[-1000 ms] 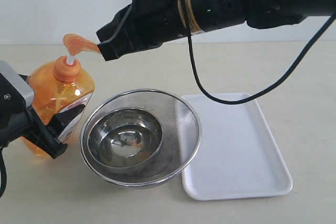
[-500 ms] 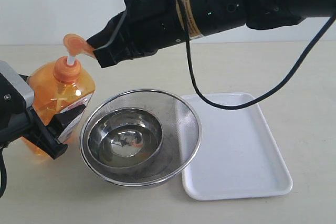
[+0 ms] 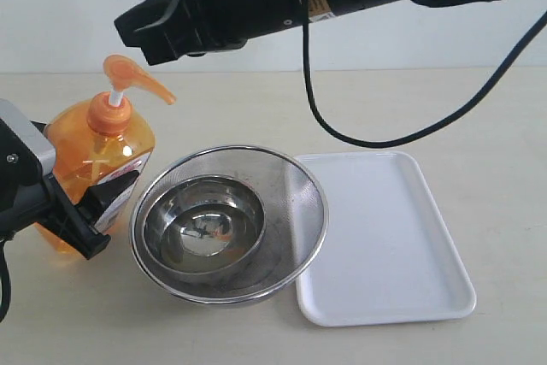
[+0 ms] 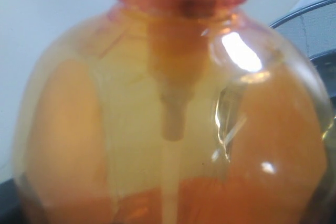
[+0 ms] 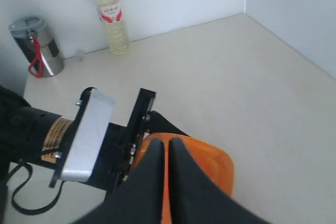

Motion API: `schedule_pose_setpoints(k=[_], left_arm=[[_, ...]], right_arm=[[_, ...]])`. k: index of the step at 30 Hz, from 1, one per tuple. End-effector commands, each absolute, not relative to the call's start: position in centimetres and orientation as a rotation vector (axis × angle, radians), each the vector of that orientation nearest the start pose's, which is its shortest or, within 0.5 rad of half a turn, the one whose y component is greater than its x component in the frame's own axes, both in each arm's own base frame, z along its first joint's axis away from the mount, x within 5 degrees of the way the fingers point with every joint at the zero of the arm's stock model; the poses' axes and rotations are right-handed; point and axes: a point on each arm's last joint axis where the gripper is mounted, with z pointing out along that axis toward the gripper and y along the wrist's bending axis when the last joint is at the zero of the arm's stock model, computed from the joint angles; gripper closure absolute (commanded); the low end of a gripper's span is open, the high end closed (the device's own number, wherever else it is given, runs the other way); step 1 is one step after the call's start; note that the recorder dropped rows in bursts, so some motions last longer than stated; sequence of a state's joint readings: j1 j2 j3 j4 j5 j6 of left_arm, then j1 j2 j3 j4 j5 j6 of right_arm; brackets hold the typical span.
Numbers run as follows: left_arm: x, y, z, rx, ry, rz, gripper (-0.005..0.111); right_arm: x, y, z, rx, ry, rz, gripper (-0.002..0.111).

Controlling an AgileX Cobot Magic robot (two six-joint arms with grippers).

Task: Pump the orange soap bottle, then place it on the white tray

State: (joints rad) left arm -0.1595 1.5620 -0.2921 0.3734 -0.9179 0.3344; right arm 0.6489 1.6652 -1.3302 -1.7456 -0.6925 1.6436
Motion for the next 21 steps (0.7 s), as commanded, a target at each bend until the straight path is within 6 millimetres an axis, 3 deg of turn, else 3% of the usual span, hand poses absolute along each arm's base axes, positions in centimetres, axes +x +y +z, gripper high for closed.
schedule_pose_setpoints(k=[1,7,21], left_arm=[[22.9,-6.5,16.2,0.83,1.603,-0.002,0.102],[22.9,-6.5,16.2,0.831,1.607,-0.001,0.102],[22.9,-6.6,16.2,0.834,1.601,-0.003,0.102]], right_arm=[[26.4,27.6,33.4,-1.204,1.611,1.046,0.108],[27.0,28.5,31.2,-1.224,1.673,1.088,0.108],[28.0,29.3,28.1,-1.222,1.771,1.128,0.108]])
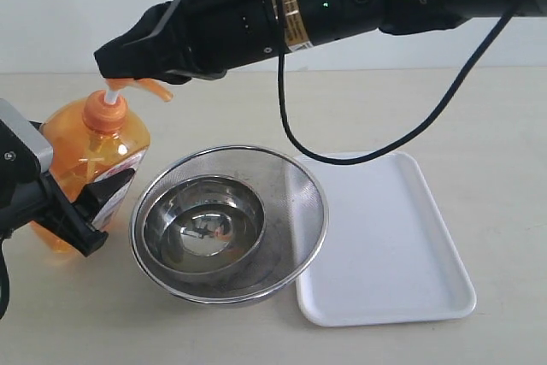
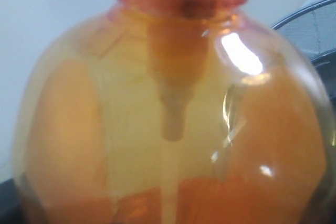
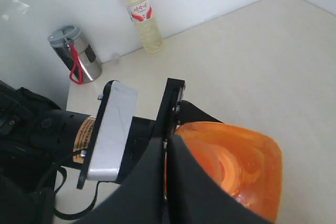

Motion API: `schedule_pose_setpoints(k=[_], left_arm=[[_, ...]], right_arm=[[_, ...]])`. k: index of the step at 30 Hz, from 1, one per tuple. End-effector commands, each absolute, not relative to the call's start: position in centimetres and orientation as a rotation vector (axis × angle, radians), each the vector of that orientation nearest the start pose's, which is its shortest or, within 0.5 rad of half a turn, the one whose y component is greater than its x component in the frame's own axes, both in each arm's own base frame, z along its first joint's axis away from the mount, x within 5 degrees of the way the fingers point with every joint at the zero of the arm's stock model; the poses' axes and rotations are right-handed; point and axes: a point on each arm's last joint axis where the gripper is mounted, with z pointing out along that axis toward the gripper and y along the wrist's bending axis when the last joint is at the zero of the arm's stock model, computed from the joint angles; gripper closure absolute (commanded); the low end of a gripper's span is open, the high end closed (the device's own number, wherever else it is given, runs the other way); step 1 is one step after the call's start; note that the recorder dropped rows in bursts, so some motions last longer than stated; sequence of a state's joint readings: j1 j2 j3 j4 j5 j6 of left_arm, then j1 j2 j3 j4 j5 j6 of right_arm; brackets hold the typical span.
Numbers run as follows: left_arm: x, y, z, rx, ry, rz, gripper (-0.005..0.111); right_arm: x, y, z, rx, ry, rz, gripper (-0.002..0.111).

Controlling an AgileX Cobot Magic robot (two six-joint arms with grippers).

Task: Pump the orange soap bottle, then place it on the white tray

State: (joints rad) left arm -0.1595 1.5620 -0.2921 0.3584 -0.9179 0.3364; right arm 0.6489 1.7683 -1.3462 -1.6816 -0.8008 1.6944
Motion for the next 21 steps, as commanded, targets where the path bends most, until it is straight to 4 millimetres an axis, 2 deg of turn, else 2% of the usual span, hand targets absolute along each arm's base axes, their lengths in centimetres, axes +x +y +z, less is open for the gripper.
schedule_pose_setpoints(k=[1,10,21], left_arm=[[22.9,-6.6,16.2,0.834,1.601,-0.003,0.102],[22.9,-6.6,16.2,0.838,1.597,-0.005,0.102],[22.8,-6.6,16.2,0.841,1.595,-0.006,0.102]], right_arm=[[28.1,29.4,27.8,-1.225,1.777,1.133,0.108],[28.3,29.7,26.6,-1.235,1.808,1.154,0.108],[27.8,29.6,27.1,-1.267,1.78,1.195,0.108]])
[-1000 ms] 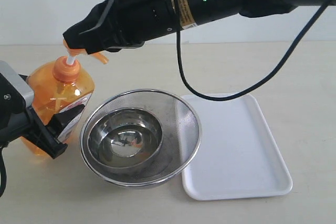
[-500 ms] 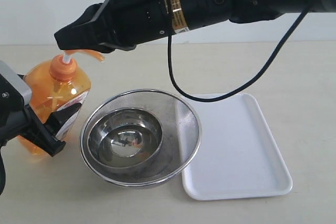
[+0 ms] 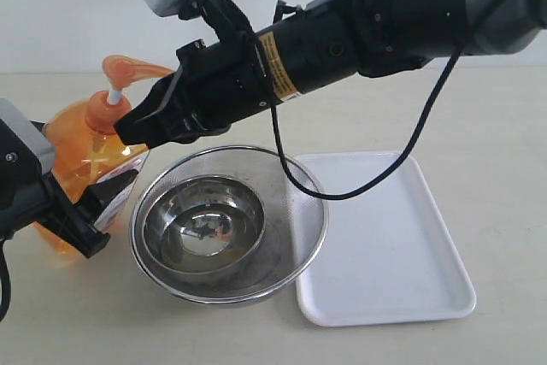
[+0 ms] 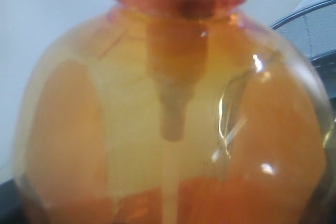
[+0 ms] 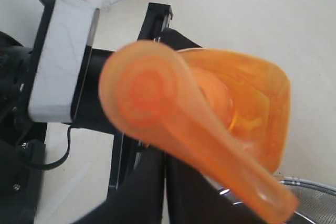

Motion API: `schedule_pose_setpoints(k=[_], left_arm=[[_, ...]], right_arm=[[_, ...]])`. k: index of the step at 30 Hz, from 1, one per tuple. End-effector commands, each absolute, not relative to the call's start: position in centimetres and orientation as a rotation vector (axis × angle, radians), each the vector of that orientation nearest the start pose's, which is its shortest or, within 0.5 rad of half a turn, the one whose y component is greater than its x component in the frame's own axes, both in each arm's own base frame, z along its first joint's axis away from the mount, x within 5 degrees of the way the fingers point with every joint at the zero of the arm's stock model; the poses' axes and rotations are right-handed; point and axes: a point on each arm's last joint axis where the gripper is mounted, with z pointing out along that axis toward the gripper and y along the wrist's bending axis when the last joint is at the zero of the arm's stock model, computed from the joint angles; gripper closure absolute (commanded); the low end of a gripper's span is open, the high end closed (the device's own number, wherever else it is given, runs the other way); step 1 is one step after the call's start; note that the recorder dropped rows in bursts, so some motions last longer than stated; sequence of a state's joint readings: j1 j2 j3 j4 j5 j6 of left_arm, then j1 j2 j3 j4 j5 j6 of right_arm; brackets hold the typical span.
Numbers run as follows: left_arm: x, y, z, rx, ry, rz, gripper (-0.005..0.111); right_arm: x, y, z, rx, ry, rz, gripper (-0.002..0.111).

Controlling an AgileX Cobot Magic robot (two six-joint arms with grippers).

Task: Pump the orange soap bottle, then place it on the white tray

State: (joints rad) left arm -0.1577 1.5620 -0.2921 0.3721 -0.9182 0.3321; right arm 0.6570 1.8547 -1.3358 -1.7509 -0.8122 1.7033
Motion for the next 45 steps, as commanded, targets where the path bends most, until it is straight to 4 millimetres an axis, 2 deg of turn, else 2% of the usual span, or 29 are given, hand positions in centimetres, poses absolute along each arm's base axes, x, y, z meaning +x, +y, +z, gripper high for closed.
schedule_pose_setpoints(k=[1,5,8,13,15,17,19,21,27,29,40,45], left_arm=[[22.9,-6.6,16.2,0.839,1.596,-0.005,0.102],[22.9,-6.6,16.3,0.831,1.599,-0.003,0.102],[22.9,-6.6,16.3,0.829,1.599,-0.002,0.102],[22.9,-6.5,16.2,0.832,1.606,-0.001,0.102],[22.9,-6.5,16.2,0.832,1.606,-0.001,0.102],[22.8,-6.5,16.2,0.832,1.607,-0.002,0.102],[22.7,-6.5,16.2,0.829,1.602,-0.005,0.102],[22.7,-6.6,16.2,0.832,1.6,-0.005,0.102],[22.7,-6.6,16.2,0.815,1.605,-0.019,0.102],[22.7,-6.6,16.2,0.815,1.605,-0.019,0.102],[22.8,-6.5,16.2,0.814,1.604,-0.007,0.102],[22.8,-6.5,16.2,0.81,1.606,-0.006,0.102]], right_arm=[[27.5,29.5,27.5,-1.278,1.767,1.21,0.108],[26.4,29.2,29.1,-1.311,1.719,1.271,0.108],[25.4,28.6,31.2,-1.332,1.653,1.289,0.108],[24.0,27.0,35.4,-1.282,1.553,1.21,0.108],[24.2,26.4,36.6,-1.204,1.551,1.134,0.108],[25.4,25.8,37.1,-1.083,1.585,1.03,0.108],[26.7,25.5,37.0,-0.968,1.618,0.91,0.108],[27.6,25.7,36.2,-0.945,1.639,0.86,0.108],[28.9,27.1,32.5,-0.996,1.728,0.9,0.108],[28.9,27.4,31.9,-1.023,1.739,0.927,0.108],[27.4,27.8,31.9,-1.11,1.746,1.114,0.108],[27.1,27.8,32.0,-1.123,1.739,1.134,0.108]])
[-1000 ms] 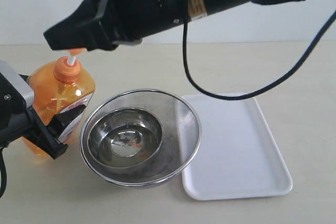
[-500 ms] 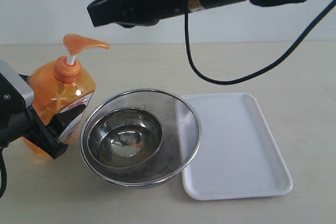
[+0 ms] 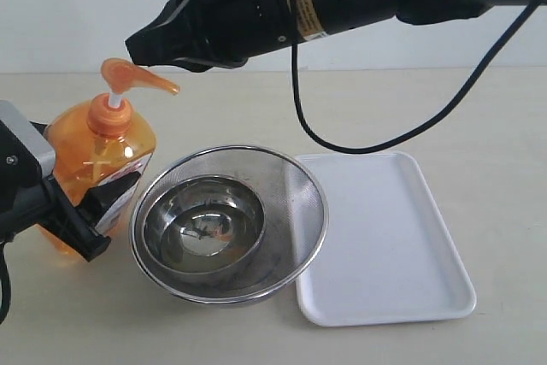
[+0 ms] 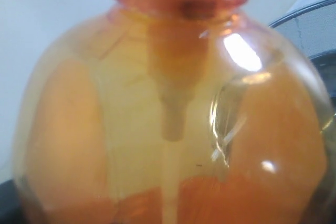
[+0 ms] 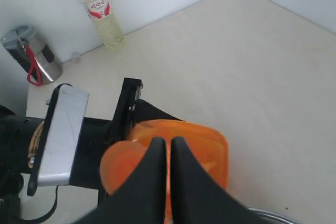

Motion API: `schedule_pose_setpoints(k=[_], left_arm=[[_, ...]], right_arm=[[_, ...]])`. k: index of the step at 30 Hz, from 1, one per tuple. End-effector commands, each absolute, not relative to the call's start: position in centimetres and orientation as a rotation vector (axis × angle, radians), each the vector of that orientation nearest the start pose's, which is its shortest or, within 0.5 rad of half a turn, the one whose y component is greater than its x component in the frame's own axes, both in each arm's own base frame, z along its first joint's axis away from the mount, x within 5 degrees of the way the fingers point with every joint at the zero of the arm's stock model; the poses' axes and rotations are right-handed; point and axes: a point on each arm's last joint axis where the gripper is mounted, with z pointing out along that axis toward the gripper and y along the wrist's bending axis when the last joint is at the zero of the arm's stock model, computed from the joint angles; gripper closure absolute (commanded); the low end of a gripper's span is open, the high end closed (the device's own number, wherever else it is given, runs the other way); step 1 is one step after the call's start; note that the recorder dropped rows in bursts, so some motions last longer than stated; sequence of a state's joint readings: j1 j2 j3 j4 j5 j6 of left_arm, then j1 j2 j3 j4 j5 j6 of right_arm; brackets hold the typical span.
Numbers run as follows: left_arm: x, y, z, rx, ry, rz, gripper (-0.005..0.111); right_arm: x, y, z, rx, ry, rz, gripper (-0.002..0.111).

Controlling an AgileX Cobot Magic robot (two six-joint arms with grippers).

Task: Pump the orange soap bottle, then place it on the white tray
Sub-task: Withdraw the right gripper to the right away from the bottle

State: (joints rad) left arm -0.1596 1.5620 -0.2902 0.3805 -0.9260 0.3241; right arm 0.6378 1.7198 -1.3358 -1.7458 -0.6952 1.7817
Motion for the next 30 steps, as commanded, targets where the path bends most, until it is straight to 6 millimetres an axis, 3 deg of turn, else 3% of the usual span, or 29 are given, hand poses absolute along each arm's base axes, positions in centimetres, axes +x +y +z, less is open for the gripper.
schedule_pose_setpoints(k=[1,6,11,13,21,27,30], left_arm=[[22.8,-6.4,16.2,0.801,1.609,-0.003,0.102],[22.9,-6.2,16.3,0.773,1.619,0.006,0.102],[23.0,-6.1,16.4,0.728,1.63,-0.003,0.102],[23.1,-5.9,16.4,0.694,1.638,-0.01,0.102],[23.1,-6.0,16.8,0.632,1.626,-0.061,0.102],[23.1,-6.2,16.9,0.589,1.622,-0.122,0.102],[23.0,-6.3,17.0,0.573,1.619,-0.153,0.102]], right_arm=[[27.2,27.7,32.3,-1.113,1.732,1.115,0.108],[27.4,26.0,35.7,-0.956,1.671,0.938,0.108],[25.3,23.7,40.5,-0.871,1.548,0.869,0.108],[24.4,22.6,41.2,-0.832,1.529,0.821,0.108],[22.0,16.2,36.4,-0.563,1.667,0.439,0.108],[18.9,13.6,33.2,-0.523,1.737,0.43,0.108],[17.3,11.2,30.3,-0.393,1.811,0.388,0.108]])
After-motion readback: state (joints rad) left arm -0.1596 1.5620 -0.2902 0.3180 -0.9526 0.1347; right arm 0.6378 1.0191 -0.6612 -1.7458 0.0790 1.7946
